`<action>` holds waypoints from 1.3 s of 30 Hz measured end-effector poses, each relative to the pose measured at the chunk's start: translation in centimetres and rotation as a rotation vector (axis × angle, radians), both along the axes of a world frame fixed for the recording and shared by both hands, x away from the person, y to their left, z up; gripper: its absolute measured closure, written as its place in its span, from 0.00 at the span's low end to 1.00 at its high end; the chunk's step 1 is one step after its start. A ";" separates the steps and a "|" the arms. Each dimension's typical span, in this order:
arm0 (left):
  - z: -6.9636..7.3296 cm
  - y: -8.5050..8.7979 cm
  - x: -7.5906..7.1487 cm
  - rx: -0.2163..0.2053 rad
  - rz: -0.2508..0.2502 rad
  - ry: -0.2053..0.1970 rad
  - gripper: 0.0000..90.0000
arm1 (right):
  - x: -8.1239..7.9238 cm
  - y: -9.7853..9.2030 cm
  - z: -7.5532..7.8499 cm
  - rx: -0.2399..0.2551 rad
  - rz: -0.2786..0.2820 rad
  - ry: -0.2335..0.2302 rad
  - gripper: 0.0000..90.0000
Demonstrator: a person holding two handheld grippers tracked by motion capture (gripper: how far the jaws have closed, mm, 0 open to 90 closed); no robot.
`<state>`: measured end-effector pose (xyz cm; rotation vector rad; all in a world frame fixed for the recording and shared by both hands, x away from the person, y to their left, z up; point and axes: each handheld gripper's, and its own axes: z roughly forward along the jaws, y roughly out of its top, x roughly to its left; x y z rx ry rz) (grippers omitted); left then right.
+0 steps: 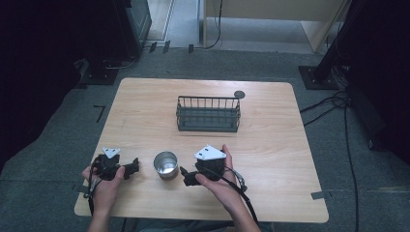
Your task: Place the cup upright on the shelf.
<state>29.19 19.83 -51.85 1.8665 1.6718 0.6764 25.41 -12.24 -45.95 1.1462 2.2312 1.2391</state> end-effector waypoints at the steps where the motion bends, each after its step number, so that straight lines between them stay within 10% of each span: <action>1: 0.0 0.0 0.0 0.000 0.000 0.000 0.00 | 0.0 0.6 -0.2 0.007 0.017 0.002 0.00; 19: 0.0 -0.1 0.1 -0.005 0.008 -0.005 0.00 | 0.1 4.8 -1.7 0.021 0.120 0.009 0.00; 39: 0.0 -0.1 0.1 -0.001 0.006 -0.002 0.00 | 1.0 8.6 -3.8 -0.065 0.071 -0.038 0.13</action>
